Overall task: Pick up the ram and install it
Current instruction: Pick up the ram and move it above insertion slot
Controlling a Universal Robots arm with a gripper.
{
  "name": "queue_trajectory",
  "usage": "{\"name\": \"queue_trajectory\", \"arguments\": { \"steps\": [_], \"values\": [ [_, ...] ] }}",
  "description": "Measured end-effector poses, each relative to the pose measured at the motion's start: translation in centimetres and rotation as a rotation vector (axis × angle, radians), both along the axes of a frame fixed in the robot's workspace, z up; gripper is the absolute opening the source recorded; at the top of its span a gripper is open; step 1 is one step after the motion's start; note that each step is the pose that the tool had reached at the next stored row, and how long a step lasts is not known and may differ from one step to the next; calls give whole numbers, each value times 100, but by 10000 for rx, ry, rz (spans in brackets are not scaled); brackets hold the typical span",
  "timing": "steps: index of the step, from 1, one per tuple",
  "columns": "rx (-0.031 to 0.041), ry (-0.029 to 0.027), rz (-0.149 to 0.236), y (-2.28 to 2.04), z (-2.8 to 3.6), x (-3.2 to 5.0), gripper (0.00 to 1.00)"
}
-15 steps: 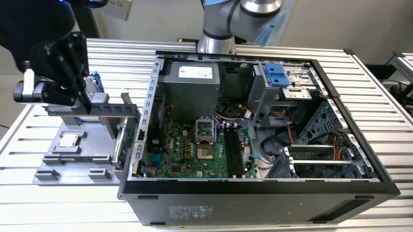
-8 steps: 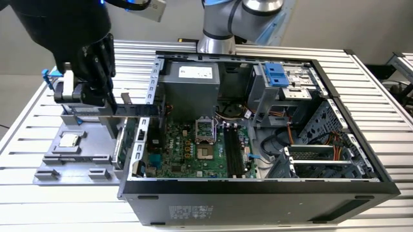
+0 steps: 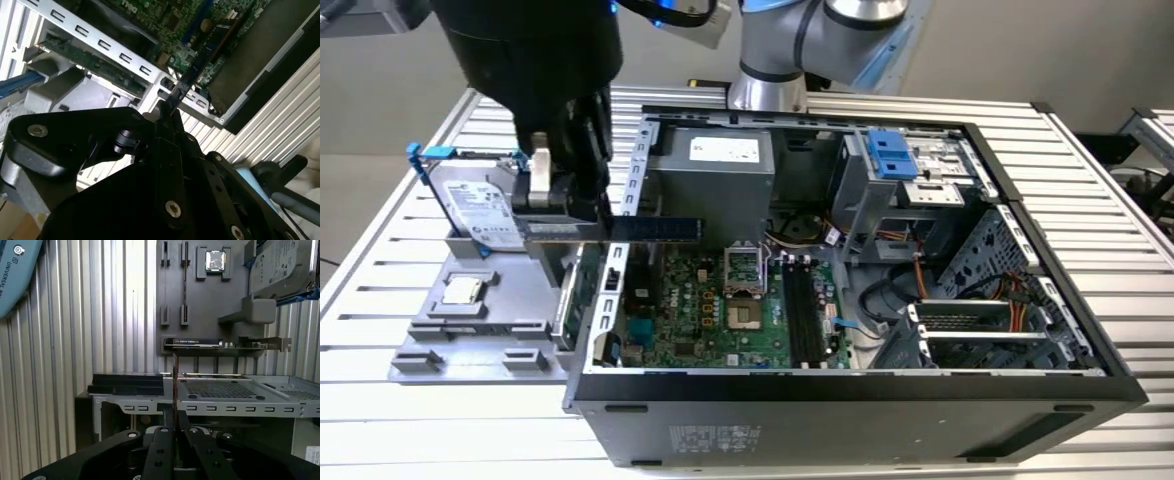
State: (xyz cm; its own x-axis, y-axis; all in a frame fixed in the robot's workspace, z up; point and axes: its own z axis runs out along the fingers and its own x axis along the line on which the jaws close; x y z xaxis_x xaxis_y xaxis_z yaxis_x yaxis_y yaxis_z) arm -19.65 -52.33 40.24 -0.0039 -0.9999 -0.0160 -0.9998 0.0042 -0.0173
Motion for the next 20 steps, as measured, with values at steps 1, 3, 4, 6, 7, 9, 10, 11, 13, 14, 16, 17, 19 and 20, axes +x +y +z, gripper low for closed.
{"name": "queue_trajectory", "arguments": {
  "steps": [1,3,4,6,7,9,10,11,13,14,16,17,19,20],
  "values": [
    [1,0,0,0,0,48,0],
    [1,0,1,0,-1,139,0],
    [1,0,0,0,-2,184,0],
    [1,-1,0,0,-3,277,0],
    [2,-1,0,0,-4,322,0],
    [1,0,0,0,-6,413,0],
    [1,0,0,-1,-7,458,0],
    [2,-1,0,0,-9,500,0],
    [1,-4,0,0,-11,594,0],
    [1,-6,0,0,-12,639,0],
    [2,-19,0,0,-14,728,0],
    [1,-24,1,0,-15,774,0],
    [1,-30,0,0,-18,865,0],
    [1,-30,1,-1,-20,910,0]
  ]
}}
